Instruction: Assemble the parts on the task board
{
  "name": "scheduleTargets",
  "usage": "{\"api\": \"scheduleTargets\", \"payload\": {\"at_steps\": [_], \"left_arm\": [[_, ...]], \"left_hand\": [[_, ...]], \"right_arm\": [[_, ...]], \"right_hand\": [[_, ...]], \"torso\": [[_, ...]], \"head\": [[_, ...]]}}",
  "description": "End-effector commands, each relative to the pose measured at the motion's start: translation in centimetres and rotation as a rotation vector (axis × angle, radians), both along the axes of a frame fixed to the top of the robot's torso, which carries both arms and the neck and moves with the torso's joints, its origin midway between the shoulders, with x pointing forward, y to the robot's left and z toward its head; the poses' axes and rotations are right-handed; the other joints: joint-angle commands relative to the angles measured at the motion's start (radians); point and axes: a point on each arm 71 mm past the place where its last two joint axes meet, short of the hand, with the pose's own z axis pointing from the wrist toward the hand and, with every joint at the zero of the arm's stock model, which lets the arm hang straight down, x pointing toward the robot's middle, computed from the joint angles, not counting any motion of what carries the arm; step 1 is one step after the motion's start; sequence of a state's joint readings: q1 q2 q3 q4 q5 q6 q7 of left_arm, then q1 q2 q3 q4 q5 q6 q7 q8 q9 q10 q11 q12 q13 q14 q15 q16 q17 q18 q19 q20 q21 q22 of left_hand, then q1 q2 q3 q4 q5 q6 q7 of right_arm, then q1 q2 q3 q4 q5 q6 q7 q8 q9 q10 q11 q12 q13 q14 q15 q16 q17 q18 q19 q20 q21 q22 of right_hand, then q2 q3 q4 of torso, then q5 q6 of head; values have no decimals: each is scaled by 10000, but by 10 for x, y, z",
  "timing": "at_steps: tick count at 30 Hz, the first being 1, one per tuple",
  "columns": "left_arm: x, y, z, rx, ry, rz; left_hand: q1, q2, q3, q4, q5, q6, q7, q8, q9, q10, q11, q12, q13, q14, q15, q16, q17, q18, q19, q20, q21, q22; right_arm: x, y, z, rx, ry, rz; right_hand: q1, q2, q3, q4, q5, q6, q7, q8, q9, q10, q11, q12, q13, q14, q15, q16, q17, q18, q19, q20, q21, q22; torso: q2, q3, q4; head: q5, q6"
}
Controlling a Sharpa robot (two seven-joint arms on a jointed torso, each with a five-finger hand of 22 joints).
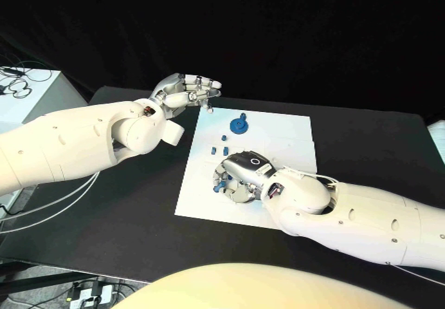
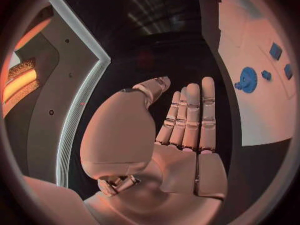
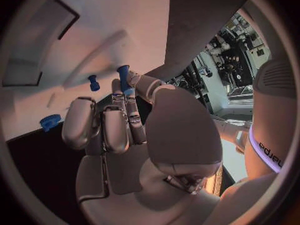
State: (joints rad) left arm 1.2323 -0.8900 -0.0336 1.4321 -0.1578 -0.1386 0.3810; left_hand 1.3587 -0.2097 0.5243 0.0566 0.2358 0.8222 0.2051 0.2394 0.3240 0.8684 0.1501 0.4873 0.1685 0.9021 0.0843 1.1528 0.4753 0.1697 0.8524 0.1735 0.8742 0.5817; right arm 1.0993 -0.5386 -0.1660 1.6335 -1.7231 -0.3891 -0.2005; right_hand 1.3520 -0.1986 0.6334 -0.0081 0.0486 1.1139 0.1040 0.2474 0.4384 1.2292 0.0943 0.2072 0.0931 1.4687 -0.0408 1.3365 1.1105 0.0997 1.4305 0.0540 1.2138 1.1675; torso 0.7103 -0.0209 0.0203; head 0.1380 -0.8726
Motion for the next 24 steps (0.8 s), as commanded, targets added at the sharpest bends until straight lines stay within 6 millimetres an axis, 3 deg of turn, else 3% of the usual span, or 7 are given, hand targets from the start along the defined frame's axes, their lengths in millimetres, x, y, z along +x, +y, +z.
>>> {"api": "scheduleTargets", "payload": {"at_steps": [1,7,11,15,24], "left_arm": [[-1,-2,1,-111,1,-166],[-1,-2,1,-112,2,-172],[-1,-2,1,-112,4,-173],[-1,-2,1,-109,6,-166],[-1,-1,0,-96,22,-152]], "left_hand": [[-7,71,-31,3,35,8,53,25,-1,-32,-2,35,-15,-62,-29,-25,-11,141,67,19,-36,-9],[-7,71,-31,3,35,8,53,25,-1,-32,-2,35,-15,-62,-29,-25,-11,141,67,19,-36,-9],[-7,71,-31,3,35,8,53,25,-1,-32,-2,35,-15,-62,-29,-25,-11,141,67,19,-36,-9],[-7,71,-31,3,35,8,53,25,-1,-32,-2,35,-15,-62,-29,-25,-11,141,67,19,-36,-9],[-7,71,-31,3,35,8,53,25,-1,-32,-2,35,-15,-62,-29,-25,-11,141,67,19,-36,-9]], "right_arm": [[0,-1,-4,-330,11,-2],[-1,4,-6,-482,201,185],[-3,8,-11,-629,386,340],[-4,9,-14,-664,466,407],[-5,7,-14,-369,378,332]], "right_hand": [[241,363,8,-51,30,42,52,49,17,717,-629,58,398,168,-55,-48,-29,-121,42,4,-17,-26],[-8,266,-11,-47,169,-320,151,-123,30,371,-497,-233,416,125,50,-152,-200,-86,-78,74,-207,-197],[-381,-54,-107,62,477,-899,326,-490,-83,-244,-262,-578,339,-15,247,-345,-526,53,-460,242,-893,-857],[-532,-221,-187,126,496,-1146,400,-646,-133,-610,-146,-711,268,-142,351,-470,-747,136,-678,344,-1292,-1229],[-592,-421,-361,159,507,-1364,476,-781,-173,-1318,6,-797,148,-350,486,-607,-1042,218,-900,489,-1679,-1548]], "torso": [[8,-1,-2],[-1,-11,10],[4,-5,9],[-6,-7,-6],[-2,0,-6]], "head": [[-3,0],[-16,0],[-30,0],[-27,0],[-62,0]]}}
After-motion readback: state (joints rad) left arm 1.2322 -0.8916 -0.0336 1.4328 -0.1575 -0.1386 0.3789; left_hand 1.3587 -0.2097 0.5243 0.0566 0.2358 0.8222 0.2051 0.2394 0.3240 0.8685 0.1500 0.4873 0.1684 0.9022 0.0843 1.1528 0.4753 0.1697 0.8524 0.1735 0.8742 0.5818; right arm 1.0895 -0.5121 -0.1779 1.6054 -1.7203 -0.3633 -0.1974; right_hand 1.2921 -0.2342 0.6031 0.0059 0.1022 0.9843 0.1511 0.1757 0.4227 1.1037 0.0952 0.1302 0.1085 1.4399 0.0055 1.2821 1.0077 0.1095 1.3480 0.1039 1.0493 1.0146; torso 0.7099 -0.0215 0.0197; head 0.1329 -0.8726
